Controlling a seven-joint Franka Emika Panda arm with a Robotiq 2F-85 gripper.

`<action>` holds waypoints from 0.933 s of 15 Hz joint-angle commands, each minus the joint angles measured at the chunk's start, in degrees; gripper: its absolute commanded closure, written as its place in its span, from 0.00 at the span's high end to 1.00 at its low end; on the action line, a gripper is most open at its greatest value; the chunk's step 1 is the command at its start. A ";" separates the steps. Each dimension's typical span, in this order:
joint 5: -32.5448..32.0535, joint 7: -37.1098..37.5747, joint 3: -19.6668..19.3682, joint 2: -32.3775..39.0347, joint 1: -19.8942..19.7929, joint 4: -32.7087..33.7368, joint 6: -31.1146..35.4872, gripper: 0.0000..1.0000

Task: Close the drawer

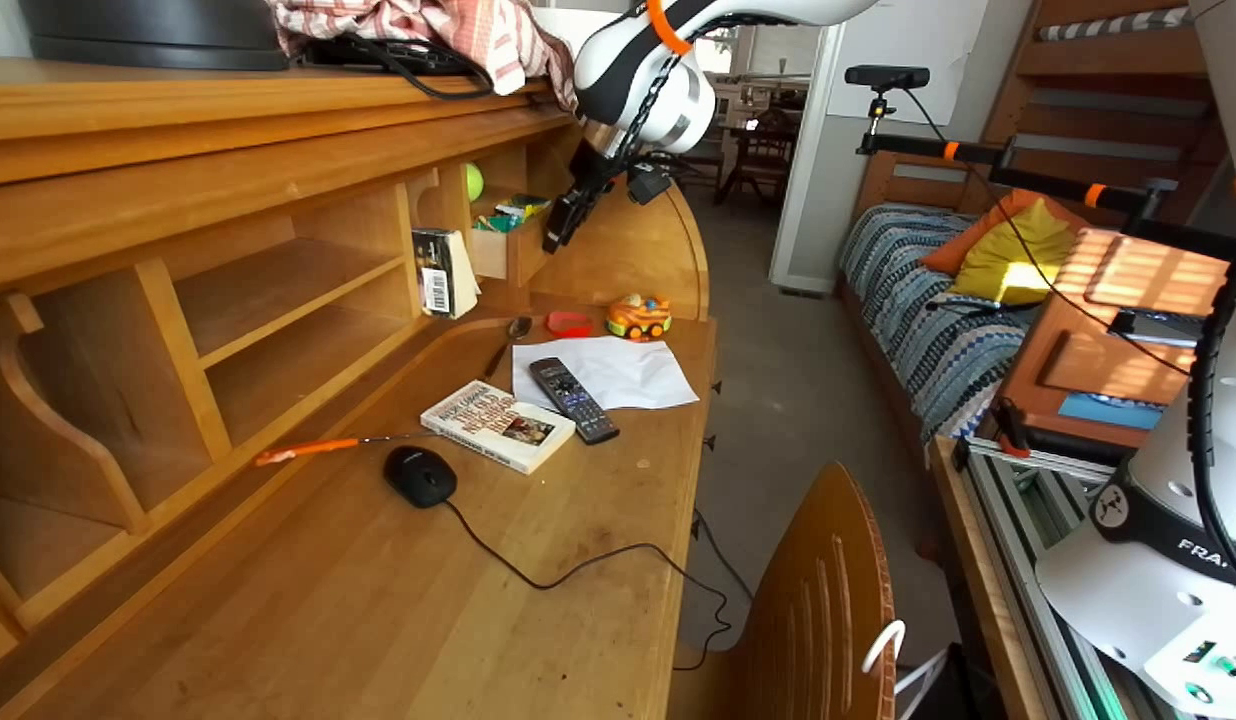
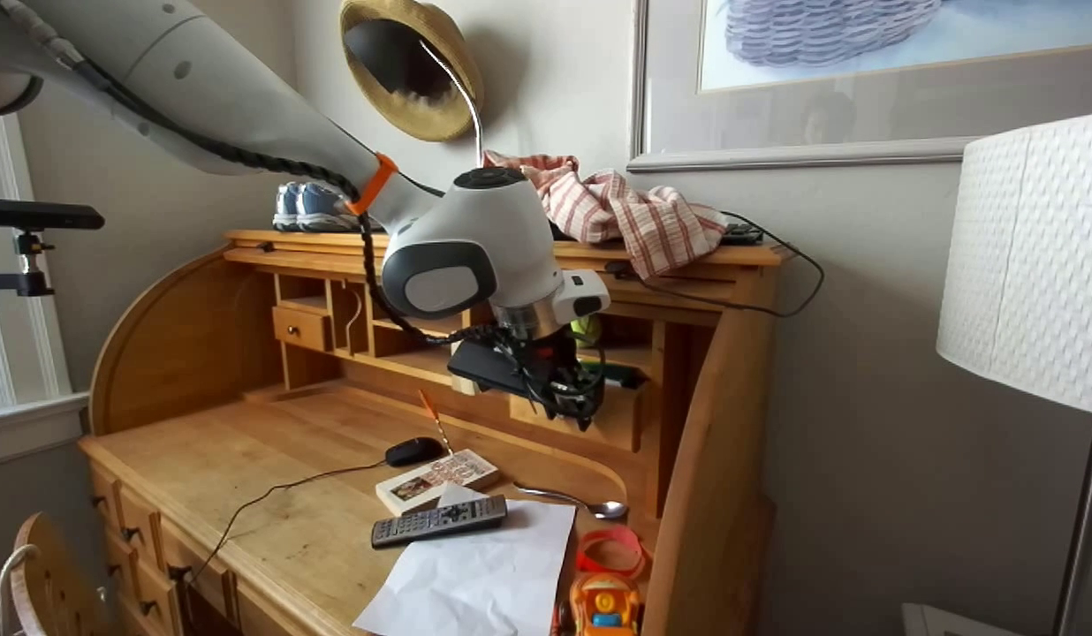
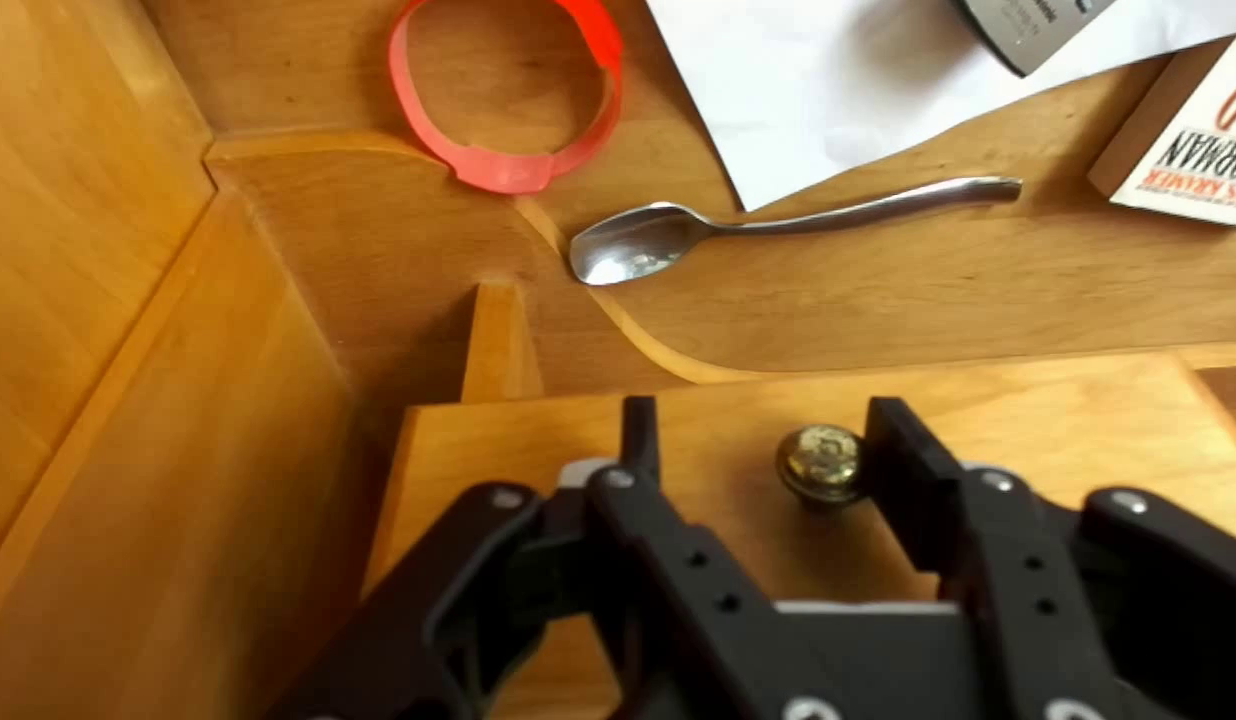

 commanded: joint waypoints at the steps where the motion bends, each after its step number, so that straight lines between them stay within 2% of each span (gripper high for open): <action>1: -2.50 6.37 -2.42 -2.32 1.15 -1.05 -0.75 0.87; 2: -3.31 6.83 -2.92 -3.77 1.06 -2.76 -1.40 0.95; 3: -5.77 8.50 -4.78 -5.77 1.95 -5.23 -2.42 0.99; 6: -13.64 10.16 -8.73 -11.27 3.22 -11.96 -8.01 1.00; 10: -17.03 8.97 -10.63 -17.61 3.30 -18.21 -20.41 1.00; 12: -17.38 9.62 -11.44 -19.55 4.08 -21.00 -21.72 1.00; 13: -15.57 8.30 -11.27 -16.12 3.60 -16.52 -20.38 1.00; 14: -15.66 8.32 -11.57 -17.21 3.90 -17.90 -20.85 1.00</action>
